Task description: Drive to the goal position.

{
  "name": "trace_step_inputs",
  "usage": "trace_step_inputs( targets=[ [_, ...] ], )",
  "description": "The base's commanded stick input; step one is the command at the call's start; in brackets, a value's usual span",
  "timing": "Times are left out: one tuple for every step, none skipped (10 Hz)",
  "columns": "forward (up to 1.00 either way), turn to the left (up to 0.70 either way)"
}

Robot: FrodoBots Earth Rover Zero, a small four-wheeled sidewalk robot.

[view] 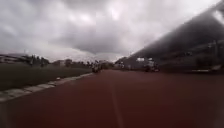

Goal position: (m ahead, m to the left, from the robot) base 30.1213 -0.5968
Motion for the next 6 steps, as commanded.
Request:
trace_step_inputs(
  targets=[
    [0.50, 0.02],
    [0.50, 0.02],
    [0.50, 0.02],
    [0.50, 0.02],
    [0.50, 0.02],
    [0.50, 0.02]
  ],
)
